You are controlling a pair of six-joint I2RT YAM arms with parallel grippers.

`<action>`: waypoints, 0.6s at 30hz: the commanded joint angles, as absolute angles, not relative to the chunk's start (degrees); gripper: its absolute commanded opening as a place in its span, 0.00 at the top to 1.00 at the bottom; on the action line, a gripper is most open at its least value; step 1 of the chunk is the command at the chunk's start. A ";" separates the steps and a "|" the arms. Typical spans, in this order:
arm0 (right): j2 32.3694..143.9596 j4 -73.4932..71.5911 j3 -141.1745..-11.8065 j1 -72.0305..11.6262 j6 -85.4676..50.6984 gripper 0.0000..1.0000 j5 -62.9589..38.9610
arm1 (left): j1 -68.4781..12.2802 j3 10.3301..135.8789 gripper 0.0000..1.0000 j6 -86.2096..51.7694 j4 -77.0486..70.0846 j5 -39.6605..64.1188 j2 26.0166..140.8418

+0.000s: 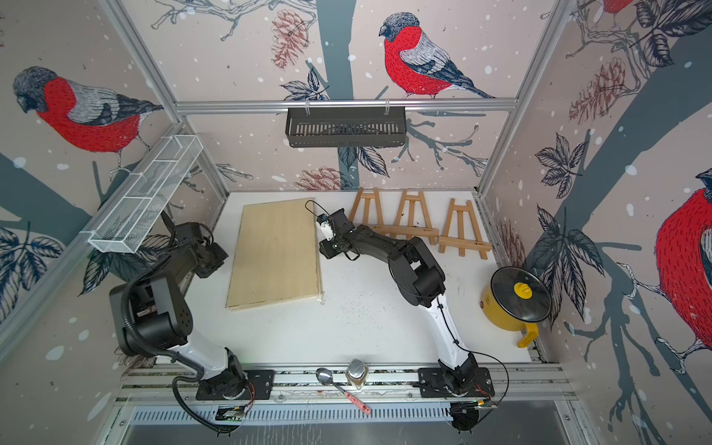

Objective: Disassemble the easel
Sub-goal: Adjust the drawing board.

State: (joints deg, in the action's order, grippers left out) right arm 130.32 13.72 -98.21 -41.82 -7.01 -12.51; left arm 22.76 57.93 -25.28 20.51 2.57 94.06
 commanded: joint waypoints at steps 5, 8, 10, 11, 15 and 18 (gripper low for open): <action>132.54 17.50 -100.17 -43.48 -4.77 0.54 -6.53 | 22.93 55.15 1.00 -26.03 20.81 1.47 97.45; 133.65 18.56 -101.23 -44.33 -4.56 0.54 -5.84 | 22.85 54.85 1.00 -26.02 20.49 2.67 98.41; 134.24 19.10 -101.83 -44.89 -4.41 0.54 -5.45 | 22.83 54.48 1.00 -26.03 19.98 3.48 98.86; 134.58 19.49 -102.19 -45.21 -4.32 0.54 -5.31 | 22.77 54.34 1.00 -26.02 19.91 3.81 99.02; 135.53 20.35 -103.07 -45.88 -4.38 0.54 -4.83 | 22.48 54.10 1.00 -26.00 19.47 5.04 99.53; 135.82 20.48 -103.22 -46.14 -4.48 0.54 -4.61 | 22.00 54.14 1.00 -25.87 19.57 5.60 99.75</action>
